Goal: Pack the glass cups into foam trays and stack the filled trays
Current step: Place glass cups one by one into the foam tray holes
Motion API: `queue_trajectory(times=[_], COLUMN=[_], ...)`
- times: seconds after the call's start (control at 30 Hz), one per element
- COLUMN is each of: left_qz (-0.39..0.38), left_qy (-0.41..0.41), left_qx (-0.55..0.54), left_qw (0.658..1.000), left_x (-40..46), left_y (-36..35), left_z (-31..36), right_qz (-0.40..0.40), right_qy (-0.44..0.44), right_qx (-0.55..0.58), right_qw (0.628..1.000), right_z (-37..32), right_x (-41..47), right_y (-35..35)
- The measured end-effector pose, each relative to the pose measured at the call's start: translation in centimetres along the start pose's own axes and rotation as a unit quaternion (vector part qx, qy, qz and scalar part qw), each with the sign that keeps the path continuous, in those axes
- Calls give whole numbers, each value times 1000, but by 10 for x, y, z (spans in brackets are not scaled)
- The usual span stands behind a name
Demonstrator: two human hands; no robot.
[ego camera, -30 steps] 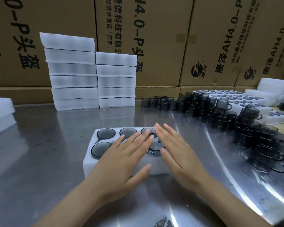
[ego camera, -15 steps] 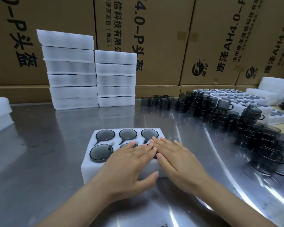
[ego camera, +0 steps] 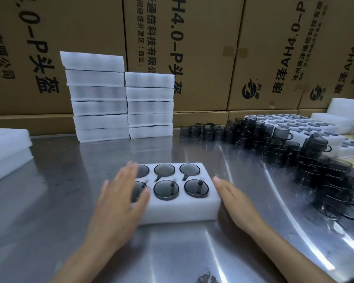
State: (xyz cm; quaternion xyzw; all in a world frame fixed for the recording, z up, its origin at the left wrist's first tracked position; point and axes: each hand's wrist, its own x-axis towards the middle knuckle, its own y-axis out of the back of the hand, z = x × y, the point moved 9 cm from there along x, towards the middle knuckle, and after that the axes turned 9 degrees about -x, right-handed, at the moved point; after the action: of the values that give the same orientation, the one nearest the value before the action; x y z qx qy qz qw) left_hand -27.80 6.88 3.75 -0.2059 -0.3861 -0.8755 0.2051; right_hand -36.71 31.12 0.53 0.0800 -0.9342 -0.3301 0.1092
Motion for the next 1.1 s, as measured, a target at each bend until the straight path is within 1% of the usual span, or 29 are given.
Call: queue_trajectory(times=[0.03,0.07,0.1,0.13,0.17,0.2,0.27,0.3,0.33,0.37,0.4,0.43,0.47,0.53,0.57,0.6,0.63,0.7,0.77,0.8,0.83,0.87,0.9,0.93,0.97,1.0,1.03,1.07,1.1], left_qz=[17,8,-18,-53,-86,-99,-73,-56,-42,-29,-13,6,24,68,90,108,114,104,70,53,37,25,2,-37,-89,-114,-139,-146,-134], left_qy=[95,195,263,292,296,289,289,291,297,300,305,309,308,298,293,288,281,252,223,222,226,225,208,173,136,108,96,87,58], left_qx=[-49,-109,-152,-164,-162,-172,-245,-298,-357,-419,-472,-516,-543,-569,-574,-577,-581,-581,-559,-546,-524,-478,-385,-251,-96,22,94,125,139], left_qw=[994,975,953,941,938,937,923,908,885,856,827,799,781,764,760,756,755,767,796,806,820,849,899,952,982,987,981,978,979], left_x=[-1,-5,-11,-15,-17,-16,-13,-11,-8,-4,1,7,15,32,41,48,56,73,91,99,106,112,119,124,126,130,133,137,141], left_y=[9,11,5,-3,-12,-17,-18,-17,-17,-20,-21,-23,-23,-21,-21,-22,-24,-33,-41,-45,-49,-51,-53,-60,-72,-82,-91,-96,-97], left_z=[-24,-48,-63,-70,-73,-73,-70,-65,-62,-58,-56,-55,-53,-48,-46,-44,-41,-37,-39,-44,-53,-63,-72,-83,-96,-113,-126,-131,-130], right_qz=[-33,-63,-82,-91,-95,-98,-116,-129,-140,-150,-160,-158,-141,-99,-86,-89,-104,-127,-113,-100,-88,-77,-67,-56,-44,-34,-28,-20,-12], right_qy=[-22,-39,-54,-62,-65,-64,-76,-82,-75,-66,-57,-59,-67,-85,-90,-93,-97,-114,-146,-165,-181,-190,-194,-190,-179,-165,-148,-132,-114], right_qx=[19,31,36,39,50,76,132,160,205,261,329,400,467,570,600,607,598,570,555,553,553,553,559,568,579,586,594,601,611], right_qw=[999,997,994,993,992,990,982,975,966,951,929,901,870,811,791,784,789,804,811,810,809,807,803,799,794,792,791,788,784], right_z=[2,1,0,-1,-3,-5,-9,-11,-12,-14,-19,-26,-31,-42,-48,-57,-68,-81,-83,-82,-81,-82,-86,-91,-98,-107,-117,-128,-140], right_x=[-1,-2,-4,-5,-6,-6,-9,-10,-8,-5,0,7,14,29,36,43,48,64,87,101,115,132,148,167,187,207,227,247,266], right_y=[-7,-15,-19,-22,-23,-24,-25,-25,-27,-31,-34,-36,-36,-37,-41,-47,-55,-73,-80,-81,-80,-77,-74,-70,-65,-60,-54,-48,-41])
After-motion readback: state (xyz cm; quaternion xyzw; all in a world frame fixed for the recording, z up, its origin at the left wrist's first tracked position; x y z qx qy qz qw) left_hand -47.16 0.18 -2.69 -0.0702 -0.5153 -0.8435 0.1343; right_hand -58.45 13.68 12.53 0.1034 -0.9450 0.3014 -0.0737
